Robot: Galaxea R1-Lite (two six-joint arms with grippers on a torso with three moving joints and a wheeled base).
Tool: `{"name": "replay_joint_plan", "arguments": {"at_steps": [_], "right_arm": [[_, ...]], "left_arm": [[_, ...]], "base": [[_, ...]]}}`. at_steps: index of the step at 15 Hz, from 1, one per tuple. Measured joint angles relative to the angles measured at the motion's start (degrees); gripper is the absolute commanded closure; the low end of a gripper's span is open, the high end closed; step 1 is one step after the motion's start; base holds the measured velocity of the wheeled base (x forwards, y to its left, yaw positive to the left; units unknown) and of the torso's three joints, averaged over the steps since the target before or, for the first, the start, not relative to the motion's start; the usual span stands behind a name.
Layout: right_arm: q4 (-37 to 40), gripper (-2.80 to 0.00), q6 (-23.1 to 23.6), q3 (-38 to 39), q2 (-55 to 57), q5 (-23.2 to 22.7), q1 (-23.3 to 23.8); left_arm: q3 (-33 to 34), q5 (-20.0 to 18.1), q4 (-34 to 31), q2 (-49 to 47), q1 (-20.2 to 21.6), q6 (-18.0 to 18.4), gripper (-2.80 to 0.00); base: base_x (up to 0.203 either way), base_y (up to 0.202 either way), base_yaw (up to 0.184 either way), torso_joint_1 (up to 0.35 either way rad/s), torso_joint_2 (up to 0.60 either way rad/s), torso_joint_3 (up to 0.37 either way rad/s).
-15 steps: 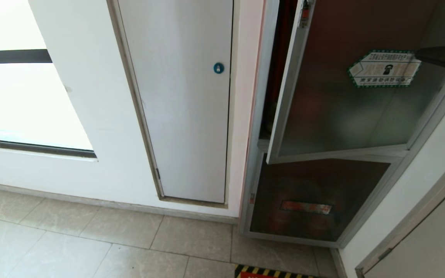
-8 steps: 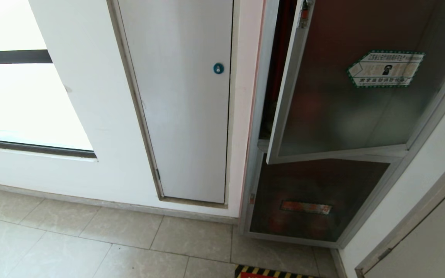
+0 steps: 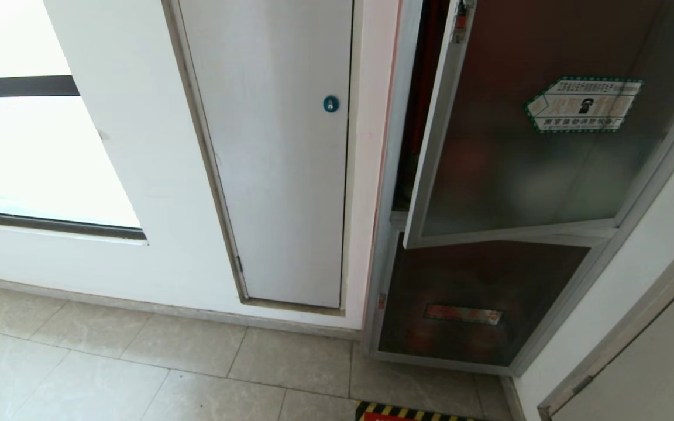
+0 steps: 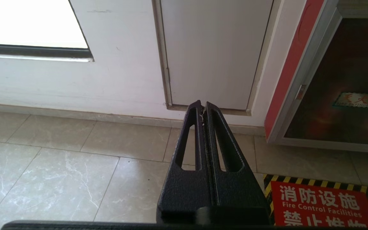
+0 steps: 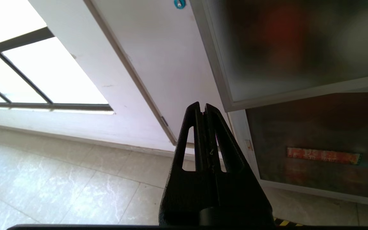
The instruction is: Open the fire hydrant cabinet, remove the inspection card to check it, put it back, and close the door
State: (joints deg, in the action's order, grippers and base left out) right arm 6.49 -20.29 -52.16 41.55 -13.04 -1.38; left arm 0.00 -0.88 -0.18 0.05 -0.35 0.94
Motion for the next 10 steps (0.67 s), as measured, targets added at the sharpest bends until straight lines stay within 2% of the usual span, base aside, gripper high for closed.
{"name": "replay_joint_plan", "arguments": {"at_steps": [10], "right_arm": [[2.28, 0.00, 0.48, 12.31, -18.61, -0.95, 0.06]], "left_arm": [[0.00, 0.01, 0.00, 0.00, 0.00, 0.05, 0.00]], "base": [[0.000, 0.000, 0.000, 0.000, 0.00, 0.000]]}}
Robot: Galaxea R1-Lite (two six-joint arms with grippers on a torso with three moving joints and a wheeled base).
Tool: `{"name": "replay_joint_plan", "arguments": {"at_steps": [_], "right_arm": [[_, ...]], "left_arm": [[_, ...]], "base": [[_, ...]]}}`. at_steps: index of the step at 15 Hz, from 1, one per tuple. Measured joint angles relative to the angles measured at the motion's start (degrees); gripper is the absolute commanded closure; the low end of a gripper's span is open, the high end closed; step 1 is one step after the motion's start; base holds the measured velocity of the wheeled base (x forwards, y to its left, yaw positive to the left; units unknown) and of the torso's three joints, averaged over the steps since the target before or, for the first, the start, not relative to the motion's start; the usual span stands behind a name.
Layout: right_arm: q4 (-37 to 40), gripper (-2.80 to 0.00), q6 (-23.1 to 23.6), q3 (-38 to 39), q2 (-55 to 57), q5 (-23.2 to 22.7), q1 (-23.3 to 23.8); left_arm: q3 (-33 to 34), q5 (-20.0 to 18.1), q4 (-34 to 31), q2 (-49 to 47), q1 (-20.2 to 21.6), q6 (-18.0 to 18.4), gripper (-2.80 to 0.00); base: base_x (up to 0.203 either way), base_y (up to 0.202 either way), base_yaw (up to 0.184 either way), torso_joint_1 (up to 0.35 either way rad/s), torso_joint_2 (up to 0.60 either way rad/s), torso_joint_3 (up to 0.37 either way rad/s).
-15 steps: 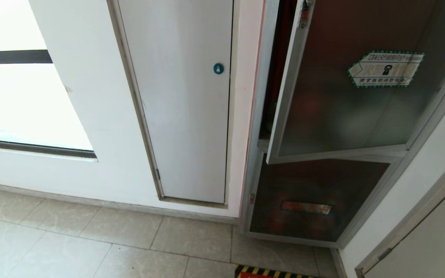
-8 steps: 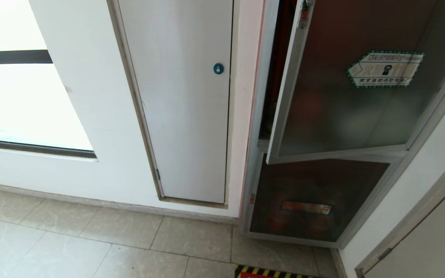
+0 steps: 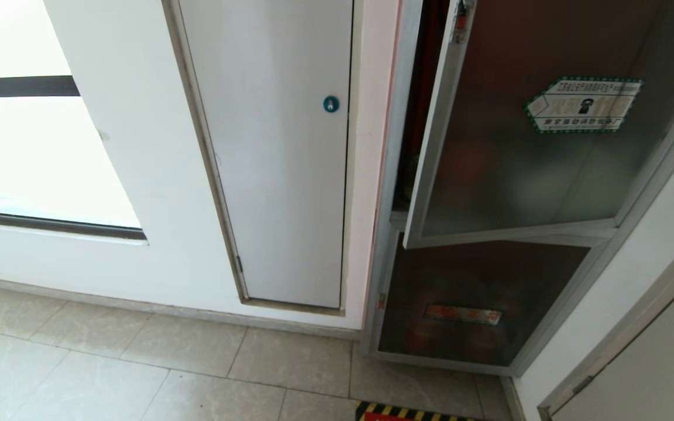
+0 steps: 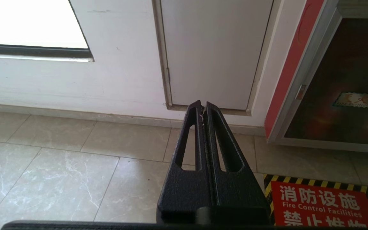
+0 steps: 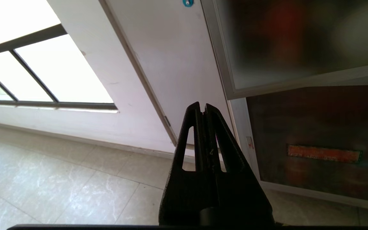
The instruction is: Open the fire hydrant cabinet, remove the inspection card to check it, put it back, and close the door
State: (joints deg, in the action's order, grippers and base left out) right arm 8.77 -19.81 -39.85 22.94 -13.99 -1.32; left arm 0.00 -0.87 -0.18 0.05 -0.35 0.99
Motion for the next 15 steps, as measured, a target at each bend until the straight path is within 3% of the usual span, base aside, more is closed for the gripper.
{"name": "replay_joint_plan", "arguments": {"at_steps": [5, 15], "right_arm": [[0.87, 0.00, 0.41, 2.66, -5.88, 0.02, 0.05], [1.90, 0.00, 7.07, 6.61, -14.05, 0.11, 0.58]], "left_arm": [[0.00, -0.01, 0.01, 0.00, 0.00, -0.02, 0.00], [0.00, -0.01, 0.01, 0.00, 0.02, -0.02, 0.00]], "base": [[0.000, 0.000, 0.000, 0.000, 0.00, 0.000], [0.000, 0.000, 0.000, 0.000, 0.00, 0.000]]}}
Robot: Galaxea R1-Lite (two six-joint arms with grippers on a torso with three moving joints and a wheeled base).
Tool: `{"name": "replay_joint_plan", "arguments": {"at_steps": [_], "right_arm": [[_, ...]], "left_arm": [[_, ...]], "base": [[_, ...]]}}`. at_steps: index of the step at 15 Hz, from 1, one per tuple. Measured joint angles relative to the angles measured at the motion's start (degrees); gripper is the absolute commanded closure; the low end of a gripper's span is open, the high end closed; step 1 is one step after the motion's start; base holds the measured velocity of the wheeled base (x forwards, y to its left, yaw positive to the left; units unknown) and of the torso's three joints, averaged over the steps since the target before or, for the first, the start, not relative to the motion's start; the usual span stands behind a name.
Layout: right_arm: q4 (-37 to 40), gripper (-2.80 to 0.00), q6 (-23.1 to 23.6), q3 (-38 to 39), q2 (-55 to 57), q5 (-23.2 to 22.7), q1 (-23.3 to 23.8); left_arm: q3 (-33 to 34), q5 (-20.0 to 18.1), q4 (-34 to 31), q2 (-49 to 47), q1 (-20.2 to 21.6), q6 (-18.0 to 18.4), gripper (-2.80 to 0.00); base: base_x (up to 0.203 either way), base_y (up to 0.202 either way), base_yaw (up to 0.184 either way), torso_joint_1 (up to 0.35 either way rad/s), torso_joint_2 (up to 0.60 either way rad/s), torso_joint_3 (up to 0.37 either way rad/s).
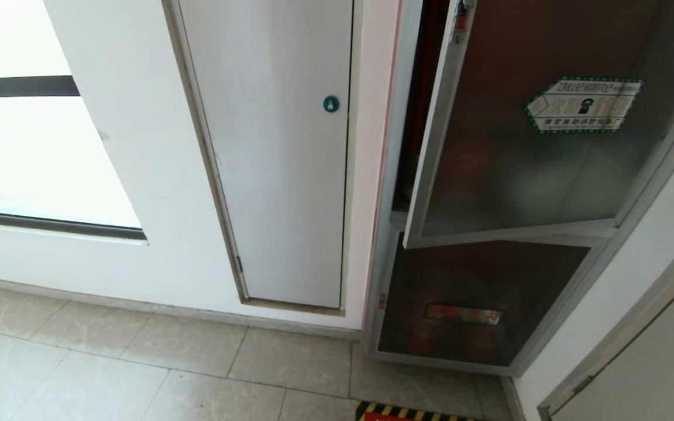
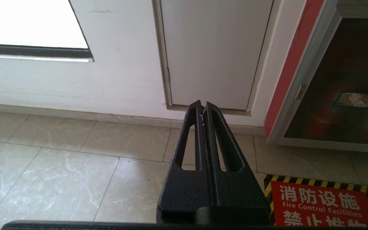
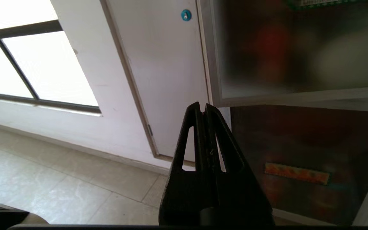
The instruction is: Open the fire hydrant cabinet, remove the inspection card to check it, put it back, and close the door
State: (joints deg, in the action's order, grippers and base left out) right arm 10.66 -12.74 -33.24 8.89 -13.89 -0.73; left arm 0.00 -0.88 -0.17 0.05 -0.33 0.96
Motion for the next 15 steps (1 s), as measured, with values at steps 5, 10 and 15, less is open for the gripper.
{"name": "replay_joint_plan", "arguments": {"at_steps": [5, 10, 15], "right_arm": [[0.35, 0.00, 4.52, 2.91, -3.67, 0.28, 0.40], [-0.01, 0.00, 10.84, 7.03, -5.72, 1.82, 0.73], [-0.12, 0.00, 12.11, 11.81, -7.50, 4.32, 0.73]], "left_arm": [[0.00, 0.00, -0.01, 0.00, 0.00, 0.00, 0.00], [0.00, 0.00, -0.01, 0.00, -0.02, 0.00, 0.00], [0.00, 0.00, -0.03, 0.00, -0.02, 0.02, 0.00]], "base": [[0.000, 0.000, 0.000, 0.000, 0.00, 0.000], [0.000, 0.000, 0.000, 0.000, 0.00, 0.000], [0.000, 0.000, 0.000, 0.000, 0.00, 0.000]]}}
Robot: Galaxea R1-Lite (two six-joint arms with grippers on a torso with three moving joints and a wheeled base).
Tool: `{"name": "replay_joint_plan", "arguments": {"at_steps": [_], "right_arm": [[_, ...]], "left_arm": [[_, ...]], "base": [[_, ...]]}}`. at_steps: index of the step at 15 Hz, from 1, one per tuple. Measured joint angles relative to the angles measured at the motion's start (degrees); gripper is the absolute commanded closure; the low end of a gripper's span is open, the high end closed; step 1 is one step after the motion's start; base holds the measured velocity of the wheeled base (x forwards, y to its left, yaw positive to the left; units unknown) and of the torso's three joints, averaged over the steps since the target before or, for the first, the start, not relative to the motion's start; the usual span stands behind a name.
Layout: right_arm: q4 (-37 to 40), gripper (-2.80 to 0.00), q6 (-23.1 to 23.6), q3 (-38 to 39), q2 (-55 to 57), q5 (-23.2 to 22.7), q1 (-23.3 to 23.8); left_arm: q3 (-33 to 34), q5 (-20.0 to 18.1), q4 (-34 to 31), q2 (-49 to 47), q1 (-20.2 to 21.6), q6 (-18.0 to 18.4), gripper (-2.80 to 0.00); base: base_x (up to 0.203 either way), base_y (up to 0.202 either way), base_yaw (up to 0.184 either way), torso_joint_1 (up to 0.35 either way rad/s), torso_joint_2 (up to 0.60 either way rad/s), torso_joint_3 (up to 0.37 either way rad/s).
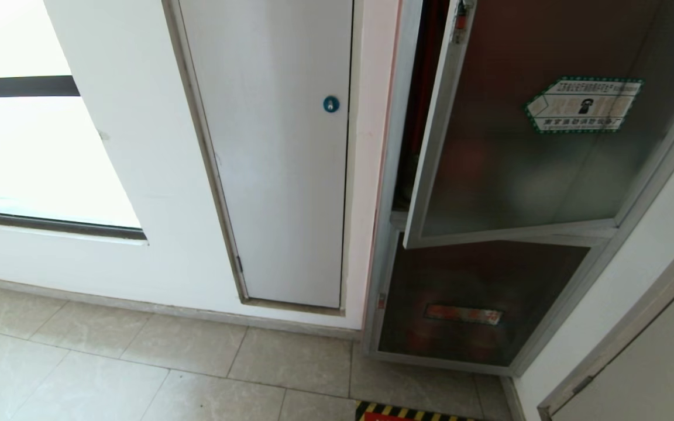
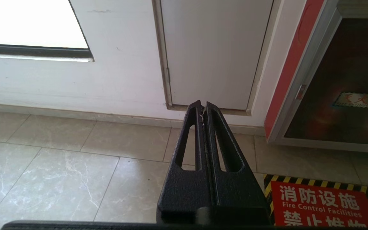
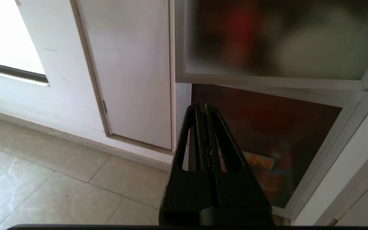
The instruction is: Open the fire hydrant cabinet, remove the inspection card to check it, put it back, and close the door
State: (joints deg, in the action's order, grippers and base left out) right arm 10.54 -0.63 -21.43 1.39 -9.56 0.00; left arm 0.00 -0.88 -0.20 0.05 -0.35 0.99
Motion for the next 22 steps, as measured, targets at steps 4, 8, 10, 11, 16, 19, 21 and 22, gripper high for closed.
{"name": "replay_joint_plan", "arguments": {"at_steps": [4, 8, 10, 11, 16, 19, 21, 22], "right_arm": [[-0.22, 0.00, 1.37, 5.55, -1.22, 3.41, 0.00], [-3.15, 0.00, 1.56, 12.10, -1.39, 3.58, 0.00], [-4.40, 0.00, 1.90, 14.93, -1.39, 3.74, 0.00], [-4.45, 0.00, 1.88, 16.04, -1.39, 4.04, 0.00], [-4.49, 0.00, 3.46, 17.71, -1.39, 8.16, 0.00], [-4.86, 0.00, 5.25, 19.04, -1.39, 10.07, 0.00], [-4.98, 0.00, 5.17, 19.15, -1.41, 10.09, 0.00], [-4.96, 0.00, 4.47, 19.18, -1.40, 10.15, 0.00]], "left_arm": [[0.00, 0.00, 0.02, 0.00, 0.00, -0.02, 0.00], [0.00, 0.00, 0.03, 0.00, 0.00, -0.05, 0.00], [0.00, 0.01, 0.02, 0.00, 0.00, -0.02, 0.00], [0.00, 0.00, 0.02, 0.00, 0.00, -0.03, 0.00], [0.00, 0.00, 0.02, 0.00, 0.00, -0.05, 0.00], [0.00, 0.00, 0.03, 0.00, 0.00, -0.02, 0.00], [0.00, 0.01, 0.05, 0.00, 0.00, -0.02, 0.00], [0.00, 0.00, 0.02, 0.00, 0.00, -0.02, 0.00]], "base": [[0.000, 0.000, 0.000, 0.000, 0.00, 0.000], [0.000, 0.000, 0.000, 0.000, 0.00, 0.000], [0.000, 0.000, 0.000, 0.000, 0.00, 0.000], [0.000, 0.000, 0.000, 0.000, 0.00, 0.000], [0.000, 0.000, 0.000, 0.000, 0.00, 0.000], [0.000, 0.000, 0.000, 0.000, 0.00, 0.000], [0.000, 0.000, 0.000, 0.000, 0.00, 0.000], [0.000, 0.000, 0.000, 0.000, 0.00, 0.000]]}}
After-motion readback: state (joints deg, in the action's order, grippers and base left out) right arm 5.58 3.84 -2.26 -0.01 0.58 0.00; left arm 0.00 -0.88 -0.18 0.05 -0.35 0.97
